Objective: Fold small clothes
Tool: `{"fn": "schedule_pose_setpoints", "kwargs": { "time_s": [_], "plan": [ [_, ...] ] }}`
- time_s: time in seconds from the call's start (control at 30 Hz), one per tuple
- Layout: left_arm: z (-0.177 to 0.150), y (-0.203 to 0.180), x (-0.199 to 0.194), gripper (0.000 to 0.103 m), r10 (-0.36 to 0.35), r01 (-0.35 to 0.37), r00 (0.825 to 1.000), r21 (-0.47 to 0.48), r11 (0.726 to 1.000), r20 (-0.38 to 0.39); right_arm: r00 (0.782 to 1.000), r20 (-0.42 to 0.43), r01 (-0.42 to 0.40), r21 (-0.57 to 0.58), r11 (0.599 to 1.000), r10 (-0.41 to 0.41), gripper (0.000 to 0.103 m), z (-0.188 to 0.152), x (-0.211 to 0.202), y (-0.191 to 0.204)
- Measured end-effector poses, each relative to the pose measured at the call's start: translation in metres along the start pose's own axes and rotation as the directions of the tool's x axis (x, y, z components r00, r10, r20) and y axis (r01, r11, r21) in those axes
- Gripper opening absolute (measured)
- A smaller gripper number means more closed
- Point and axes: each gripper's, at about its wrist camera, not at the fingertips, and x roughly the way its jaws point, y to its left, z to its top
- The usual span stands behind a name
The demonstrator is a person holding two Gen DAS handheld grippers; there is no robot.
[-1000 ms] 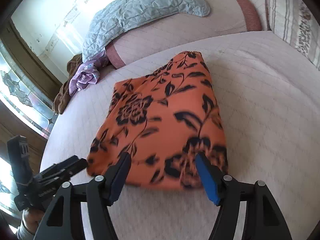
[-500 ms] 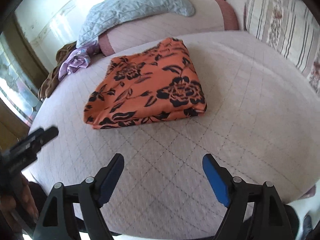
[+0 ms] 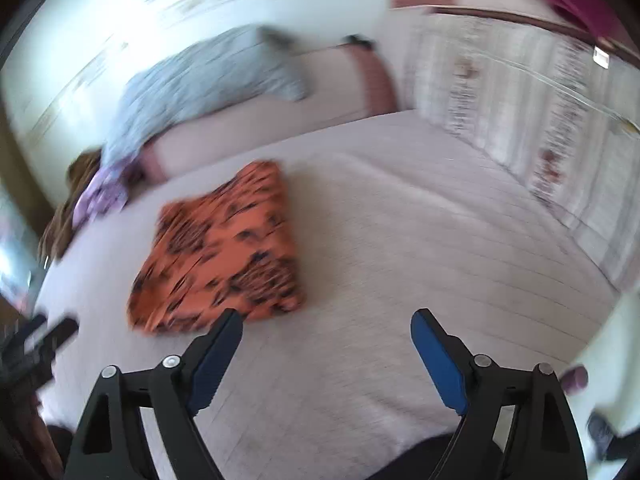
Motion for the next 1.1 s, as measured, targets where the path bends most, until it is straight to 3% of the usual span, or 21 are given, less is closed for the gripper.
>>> {"fn": "schedule_pose_setpoints", "kwargs": {
  "time_s": [0.07,0.2,0.43,0.6,1.1],
  "plan": [
    [0.000,-0.002,0.001,0.093,0.023,-0.023,1.000,0.001,1.000,-0.006,1.000,-0.009,-0.025,0.019,1.000,0.026,0.092,-0.001,-0.001,-0.005],
    [0.001,-0.005,-0.001,0.093,0.045,-0.044,0.999,0.027,0.999,-0.005,0.998,-0.045,-0.054,-0.130,0.990,0.048,0.092,-0.017,0.001,0.028],
    [0.002,0.003,-0.006,0.093,0.085,-0.085,0.996,-0.007,0.996,0.010,0.992,0.062,-0.091,-0.258,0.962,0.111,0.092,-0.009,-0.030,0.076],
    [0.003,0.009,-0.006,0.093,0.080,-0.080,0.997,-0.024,0.997,0.004,0.990,0.066,-0.096,-0.342,0.935,0.126,0.092,-0.004,-0.036,0.097],
    [0.011,0.007,-0.005,0.093,0.033,-0.032,0.999,-0.043,0.999,0.015,0.994,0.030,-0.086,-0.410,0.908,0.108,0.092,0.005,-0.027,0.108]
  ]
}}
